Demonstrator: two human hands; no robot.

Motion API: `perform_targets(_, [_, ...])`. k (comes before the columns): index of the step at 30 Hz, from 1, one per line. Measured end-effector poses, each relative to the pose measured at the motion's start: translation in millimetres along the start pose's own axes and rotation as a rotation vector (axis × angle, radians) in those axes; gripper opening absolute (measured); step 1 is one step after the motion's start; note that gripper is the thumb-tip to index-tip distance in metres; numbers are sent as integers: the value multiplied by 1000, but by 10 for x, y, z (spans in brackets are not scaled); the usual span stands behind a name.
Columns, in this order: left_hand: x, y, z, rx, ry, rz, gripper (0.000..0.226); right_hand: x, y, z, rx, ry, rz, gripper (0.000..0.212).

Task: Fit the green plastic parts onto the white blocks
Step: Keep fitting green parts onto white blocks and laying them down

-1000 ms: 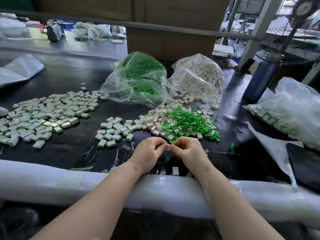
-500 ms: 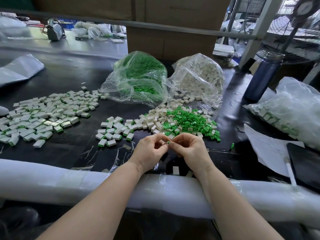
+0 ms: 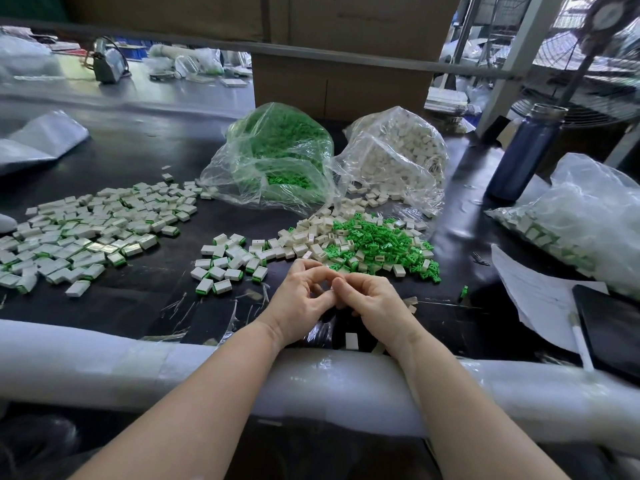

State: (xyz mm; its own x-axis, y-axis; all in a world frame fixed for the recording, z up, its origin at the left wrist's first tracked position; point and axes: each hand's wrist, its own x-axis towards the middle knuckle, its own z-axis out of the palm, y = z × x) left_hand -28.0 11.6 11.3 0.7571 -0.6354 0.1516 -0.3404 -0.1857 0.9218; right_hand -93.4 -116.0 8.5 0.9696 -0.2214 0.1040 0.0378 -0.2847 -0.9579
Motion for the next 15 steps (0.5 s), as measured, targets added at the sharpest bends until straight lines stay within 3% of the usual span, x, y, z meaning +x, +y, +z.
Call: perform_targets(15, [2, -30, 37, 114, -89, 59, 16, -27, -20, -35, 295, 19, 104, 12])
